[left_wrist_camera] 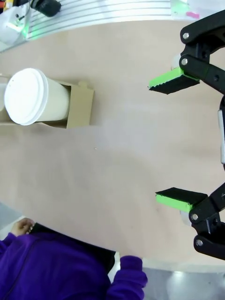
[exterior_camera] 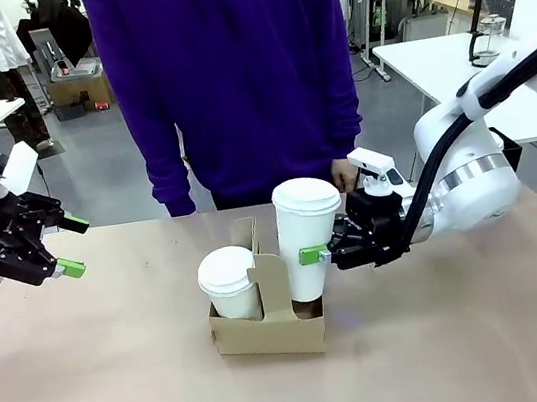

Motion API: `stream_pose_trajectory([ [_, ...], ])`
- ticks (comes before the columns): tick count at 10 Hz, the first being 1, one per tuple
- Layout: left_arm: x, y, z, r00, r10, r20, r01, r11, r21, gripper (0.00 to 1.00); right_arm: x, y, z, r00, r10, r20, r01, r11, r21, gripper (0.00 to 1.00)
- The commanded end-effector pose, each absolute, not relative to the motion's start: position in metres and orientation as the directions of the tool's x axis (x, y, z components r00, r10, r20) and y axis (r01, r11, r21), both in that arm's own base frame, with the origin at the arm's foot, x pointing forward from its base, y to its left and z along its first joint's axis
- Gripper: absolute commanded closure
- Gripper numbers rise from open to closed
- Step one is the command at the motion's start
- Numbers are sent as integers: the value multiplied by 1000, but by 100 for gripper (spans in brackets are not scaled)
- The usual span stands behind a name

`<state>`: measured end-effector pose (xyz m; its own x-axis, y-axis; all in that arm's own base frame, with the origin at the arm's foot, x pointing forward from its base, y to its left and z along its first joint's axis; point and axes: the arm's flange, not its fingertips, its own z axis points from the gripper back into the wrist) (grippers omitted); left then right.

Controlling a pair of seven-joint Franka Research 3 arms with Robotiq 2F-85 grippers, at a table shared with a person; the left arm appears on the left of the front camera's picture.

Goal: Pour a drink into a cup and package it in a carrier.
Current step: Insert the held 600 ml Paper Cup into the Cup Carrier.

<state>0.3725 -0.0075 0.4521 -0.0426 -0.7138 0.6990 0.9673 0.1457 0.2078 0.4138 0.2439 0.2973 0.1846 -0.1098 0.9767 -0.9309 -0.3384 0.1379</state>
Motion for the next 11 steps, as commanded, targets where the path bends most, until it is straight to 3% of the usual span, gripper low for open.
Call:
stream_pose_trajectory([
  [1, 371, -13, 460, -69, -698, 713, 965, 134, 225, 0, 417, 248, 287, 141, -106, 984, -933, -347, 96, 20],
  [6, 371, -13, 460, -69, -698, 713, 965, 134, 225, 0, 416, 257, 256, 136, -79, 987, -921, -377, 97, 20],
  [11, 371, -13, 460, -69, -698, 713, 965, 134, 225, 0, 404, 261, 265, 41, -179, 983, -928, -370, -29, 20],
])
